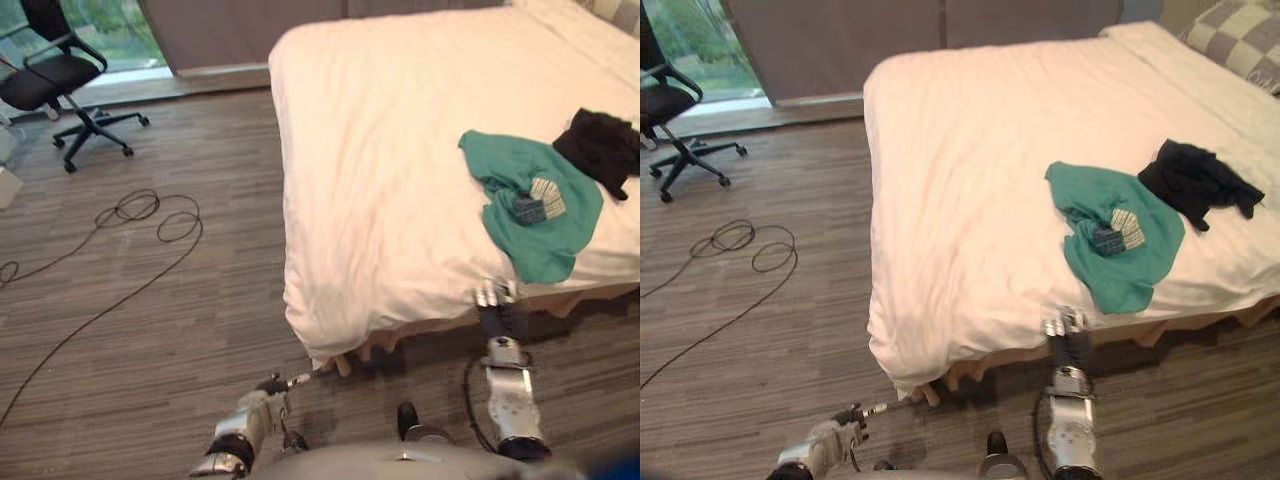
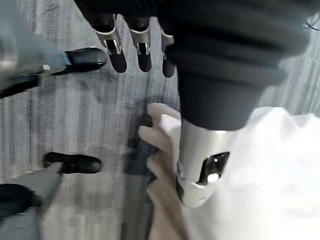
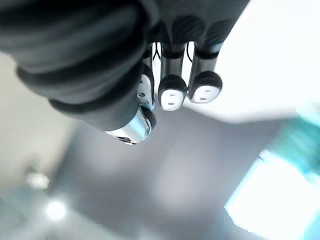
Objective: Tidy the bed and pick cloth on bed and put in laundry
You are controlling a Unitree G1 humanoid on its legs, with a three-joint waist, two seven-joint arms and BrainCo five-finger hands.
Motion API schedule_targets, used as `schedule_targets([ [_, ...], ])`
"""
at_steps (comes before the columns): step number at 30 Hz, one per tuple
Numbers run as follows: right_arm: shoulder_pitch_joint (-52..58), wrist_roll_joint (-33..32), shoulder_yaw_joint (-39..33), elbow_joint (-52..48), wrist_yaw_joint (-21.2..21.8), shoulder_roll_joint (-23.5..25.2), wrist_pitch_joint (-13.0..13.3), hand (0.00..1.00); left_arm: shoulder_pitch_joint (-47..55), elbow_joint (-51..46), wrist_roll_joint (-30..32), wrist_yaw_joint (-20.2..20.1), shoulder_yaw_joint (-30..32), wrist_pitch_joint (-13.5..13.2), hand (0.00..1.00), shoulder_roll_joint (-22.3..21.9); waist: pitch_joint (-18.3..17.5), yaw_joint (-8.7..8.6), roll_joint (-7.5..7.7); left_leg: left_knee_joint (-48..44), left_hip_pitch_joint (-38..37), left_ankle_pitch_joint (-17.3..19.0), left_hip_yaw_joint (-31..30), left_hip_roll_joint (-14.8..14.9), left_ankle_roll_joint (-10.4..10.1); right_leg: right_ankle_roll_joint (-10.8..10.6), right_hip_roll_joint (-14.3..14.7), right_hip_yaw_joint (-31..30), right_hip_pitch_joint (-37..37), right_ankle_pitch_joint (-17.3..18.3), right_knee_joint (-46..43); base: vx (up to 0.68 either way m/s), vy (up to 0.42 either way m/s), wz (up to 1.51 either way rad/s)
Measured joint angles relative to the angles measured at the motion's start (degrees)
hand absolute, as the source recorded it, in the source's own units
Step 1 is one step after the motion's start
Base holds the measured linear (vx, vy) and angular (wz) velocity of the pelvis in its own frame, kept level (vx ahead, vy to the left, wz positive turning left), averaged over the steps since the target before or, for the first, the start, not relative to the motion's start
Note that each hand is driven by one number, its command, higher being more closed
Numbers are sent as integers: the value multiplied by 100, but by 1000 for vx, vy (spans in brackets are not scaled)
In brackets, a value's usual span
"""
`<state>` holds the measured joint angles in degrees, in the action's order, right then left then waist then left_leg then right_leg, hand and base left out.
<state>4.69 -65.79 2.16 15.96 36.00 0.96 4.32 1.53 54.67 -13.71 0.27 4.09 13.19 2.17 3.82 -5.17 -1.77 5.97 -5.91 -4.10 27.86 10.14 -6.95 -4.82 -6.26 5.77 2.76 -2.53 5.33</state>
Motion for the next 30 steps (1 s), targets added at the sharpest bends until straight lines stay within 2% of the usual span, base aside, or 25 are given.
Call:
schedule_targets([
  [1,0,45,162,-32,0,27,-54,100,38,-1,19,3,-65,-31,0,-12,-3,12,1,0,3,3,-2,2,1,-9,-1,3,0,8,0,-40,-17,7],
  [3,-4,134,724,-60,-17,74,-173,100,106,-2,108,25,-305,-140,0,-43,-9,154,-20,1,77,40,-11,-5,9,-20,-21,50,-14,38,9,-80,-6,14],
  [5,-50,251,1256,-28,-53,68,-224,100,100,-153,111,121,-567,-283,0,-64,21,185,-42,1,230,36,-3,-20,19,-25,-78,247,-61,51,33,-64,-6,46],
  [8,-644,268,1876,350,-420,31,-117,100,-226,-175,133,301,-1034,-410,0,-92,159,263,-80,-2,711,-9,-50,-80,2,-38,-197,302,-575,-53,-38,-53,5,22],
  [10,-1393,267,2138,836,-793,32,57,100,-689,-266,137,411,-1284,-446,0,-93,509,268,-120,-4,1063,-147,-173,-144,17,-63,-240,300,-879,-182,-53,-81,13,9],
  [12,-2242,263,2241,1513,-1226,30,279,100,-1299,-448,202,467,-1500,-555,0,-64,1037,257,-173,-34,1346,-363,-220,-210,172,-78,-287,294,-1183,-321,-102,-78,21,7],
  [13,-2442,260,2239,1682,-1347,17,364,100,-1478,-496,202,478,-1528,-585,0,-53,1177,236,-189,-38,1415,-438,-223,-239,255,-81,-299,290,-1267,-349,-146,-36,28,6],
  [15,-2919,188,2058,2125,-1639,3,676,100,-2128,-618,186,517,-1608,-692,0,35,1575,81,-198,-40,1655,-526,-290,-354,360,-112,-367,267,-1526,-417,-194,-18,50,6],
  [18,-3318,21,1789,2337,-1714,-193,866,100,-2842,-618,-35,737,-1762,-732,0,232,1947,-109,-222,-41,1888,-554,-323,-473,396,-177,-472,127,-1819,-486,-224,-18,59,-5],
  [23,-3535,12,1377,2380,-1954,-488,865,100,-3501,-621,-321,1008,-1886,-679,0,423,2273,-342,-275,-40,2123,-557,-305,-558,400,-237,-572,-181,-2253,-585,-250,-4,18,-24],
  [26,-3394,-51,867,2332,-2057,-623,870,100,-3751,-617,-322,1148,-1988,-593,0,408,2382,-346,-263,-39,2292,-549,-153,-550,389,-241,-560,-356,-2582,-612,-326,-21,-6,-25],
  [30,-3088,-463,6,1824,-2048,-893,925,100,-3975,-612,-478,1350,-1986,-519,0,365,2497,-315,-209,-38,2493,-522,23,-499,354,-226,-485,-592,-2911,-674,-371,-22,-14,-21],
])
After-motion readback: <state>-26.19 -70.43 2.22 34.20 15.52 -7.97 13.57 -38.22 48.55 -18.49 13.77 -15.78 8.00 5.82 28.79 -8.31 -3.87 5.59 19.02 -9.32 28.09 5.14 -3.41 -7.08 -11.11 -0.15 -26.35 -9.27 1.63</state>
